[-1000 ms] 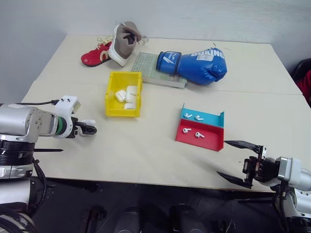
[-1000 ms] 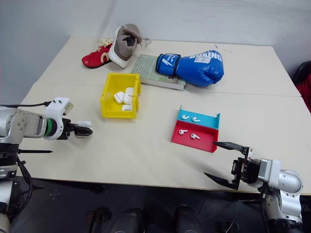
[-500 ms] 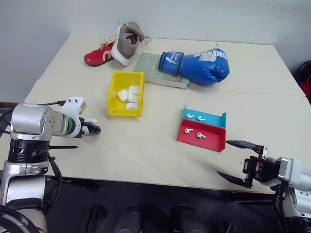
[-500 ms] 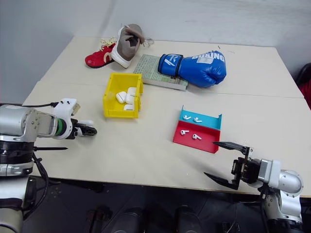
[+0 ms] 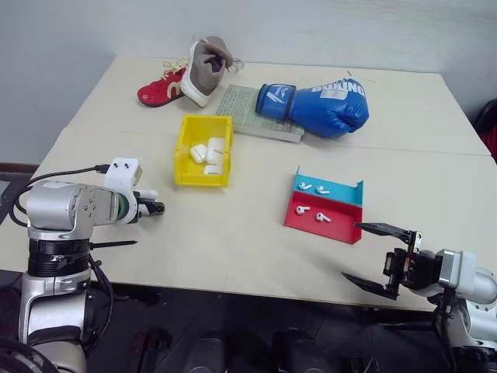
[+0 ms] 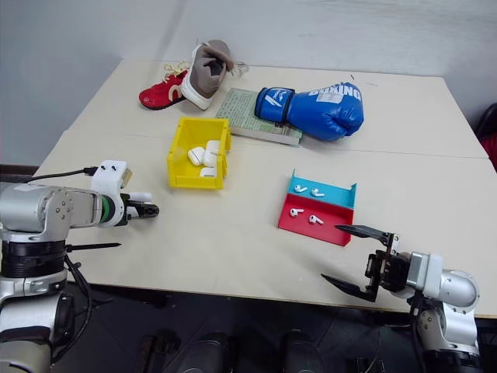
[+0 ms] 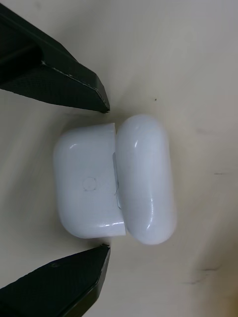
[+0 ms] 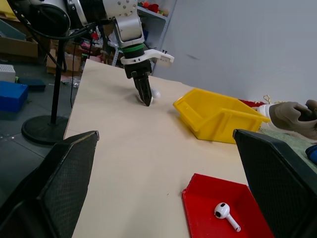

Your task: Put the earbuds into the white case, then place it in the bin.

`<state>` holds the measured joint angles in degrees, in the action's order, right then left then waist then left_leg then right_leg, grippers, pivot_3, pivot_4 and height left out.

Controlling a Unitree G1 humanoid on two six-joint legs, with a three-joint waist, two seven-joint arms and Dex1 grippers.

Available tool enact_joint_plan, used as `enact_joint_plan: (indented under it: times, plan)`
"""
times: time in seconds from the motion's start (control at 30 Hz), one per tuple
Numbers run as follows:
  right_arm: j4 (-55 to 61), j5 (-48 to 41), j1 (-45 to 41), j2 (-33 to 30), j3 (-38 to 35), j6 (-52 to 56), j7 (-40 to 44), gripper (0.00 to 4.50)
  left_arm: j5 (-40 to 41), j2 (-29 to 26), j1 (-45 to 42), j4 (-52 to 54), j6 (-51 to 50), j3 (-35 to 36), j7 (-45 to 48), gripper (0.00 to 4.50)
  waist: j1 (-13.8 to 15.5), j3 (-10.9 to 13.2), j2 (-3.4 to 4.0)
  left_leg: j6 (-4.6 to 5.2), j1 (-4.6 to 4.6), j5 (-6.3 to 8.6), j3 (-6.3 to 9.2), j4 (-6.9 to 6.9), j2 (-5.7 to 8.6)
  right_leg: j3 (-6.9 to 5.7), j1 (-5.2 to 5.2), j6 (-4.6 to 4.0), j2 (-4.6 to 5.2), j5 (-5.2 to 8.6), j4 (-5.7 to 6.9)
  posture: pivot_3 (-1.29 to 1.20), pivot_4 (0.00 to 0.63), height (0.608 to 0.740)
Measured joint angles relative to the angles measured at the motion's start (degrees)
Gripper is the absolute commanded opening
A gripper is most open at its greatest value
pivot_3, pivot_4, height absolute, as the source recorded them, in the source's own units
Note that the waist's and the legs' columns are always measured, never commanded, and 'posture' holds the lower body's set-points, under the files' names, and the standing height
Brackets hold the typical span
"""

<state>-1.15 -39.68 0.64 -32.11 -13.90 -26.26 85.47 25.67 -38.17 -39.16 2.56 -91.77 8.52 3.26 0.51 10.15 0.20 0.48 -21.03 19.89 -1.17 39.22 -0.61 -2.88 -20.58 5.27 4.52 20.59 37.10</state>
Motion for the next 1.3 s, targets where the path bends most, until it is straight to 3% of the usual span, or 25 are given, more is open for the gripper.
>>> enact_joint_plan:
  times: [0.07, 0.17, 0.3, 0.53, 0.63, 0.8, 0.87, 0.97, 1.13, 1.3]
  plan:
    - [0.00, 0.06, -0.01, 0.21, 0.00, 0.00, 0.00, 4.50, 0.55, 0.05, 0.20, 0.25, 0.04, 0.12, -0.63, 4.46, 0.03, 0.00, 0.00, 0.00, 0.00, 0.00, 0.00, 0.00, 0.00, 0.00, 0.00, 0.00, 0.00, 0.00, -0.01, 0.00, 0.150, 0.740]
    - [-0.02, 0.26, -0.10, 0.55, 0.00, -0.01, -0.02, 4.50, 1.97, 0.30, 1.26, 1.51, 0.37, 0.72, -2.09, 3.90, 0.02, -0.01, 0.01, 0.00, 0.00, 0.00, 0.00, 0.00, 0.00, 0.00, 0.00, 0.00, 0.00, 0.00, -0.01, 0.00, 0.150, 0.740]
    - [-0.17, 0.62, -0.39, 0.95, 0.03, -0.04, -0.02, 4.50, 4.26, 0.26, 2.68, 2.89, 0.70, 1.65, -3.95, 2.81, -0.05, -0.02, 0.04, 0.00, 0.01, 0.00, 0.00, -0.01, 0.00, 0.00, 0.00, 0.00, 0.00, 0.00, -0.01, 0.00, 0.150, 0.740]
    - [-0.14, 1.60, -1.10, 1.12, 0.18, 0.17, -1.09, 4.50, 9.96, -4.18, 7.47, 5.67, 0.59, 4.84, -2.18, 2.79, -1.02, -0.03, 0.05, -0.04, 0.01, -0.01, -0.01, -0.06, -0.04, 0.04, -0.04, 0.00, -0.04, 0.00, -0.06, 0.00, 0.150, 0.740]
    - [1.20, 2.37, -1.63, 0.57, 0.26, 1.67, -2.69, 4.50, 13.17, -8.28, 12.49, 9.02, 5.23, 6.68, 8.73, 2.79, -0.94, -0.01, 0.05, -0.07, -0.04, -0.03, -0.01, -0.06, -0.05, 0.05, -0.09, -0.01, -0.04, 0.01, -0.09, 0.00, 0.150, 0.740]
    - [3.29, 3.18, -0.76, -4.38, -0.18, 6.67, -4.95, 4.50, 16.12, -11.00, 25.41, 17.00, 33.62, 13.47, 38.40, 2.79, -0.46, 0.01, 0.06, -0.09, -0.07, -0.01, 0.04, -0.11, -0.05, -0.01, -0.02, -0.06, 0.00, 0.03, -0.62, 0.00, 0.150, 0.740]
    - [3.31, 3.28, 0.34, -6.04, -0.58, 8.45, -5.71, 4.50, 18.78, -7.54, 27.85, 18.51, 42.62, 15.77, 47.94, 2.79, 0.02, 0.02, 0.11, -0.07, -0.05, 0.00, 0.06, -0.09, -0.04, -0.03, 0.07, -0.07, 0.03, 0.03, -0.67, 0.00, 0.150, 0.740]
    - [3.33, 3.64, 1.66, -7.31, -1.85, 9.65, -6.46, 4.50, 21.54, -1.87, 28.41, 19.64, 50.84, 15.55, 54.57, 2.79, 0.34, 0.02, 0.12, -0.05, -0.07, -0.01, 0.03, -0.07, -0.04, -0.03, 0.10, -0.05, 0.00, 0.03, -0.71, 0.00, 0.150, 0.740]
    - [5.48, 4.81, 8.10, -8.46, -6.63, 10.18, -9.14, 4.50, 22.94, 10.09, 28.07, 21.89, 61.54, 8.23, 59.10, 2.79, 0.81, 0.02, 0.12, 0.04, -0.10, 0.03, 0.01, -0.07, -0.02, -0.04, 0.10, 0.01, -0.04, -0.01, -0.53, 0.00, 0.150, 0.740]
    - [9.17, 9.09, 18.10, -8.50, -12.33, 10.81, -15.10, 4.50, 21.22, 17.28, 26.77, 20.97, 70.87, 0.64, 64.23, 2.79, 0.84, 0.00, 0.16, 0.06, -0.07, 0.03, -0.06, -0.07, -0.02, -0.01, 0.15, 0.03, -0.07, -0.02, -0.57, 0.00, 0.150, 0.740]
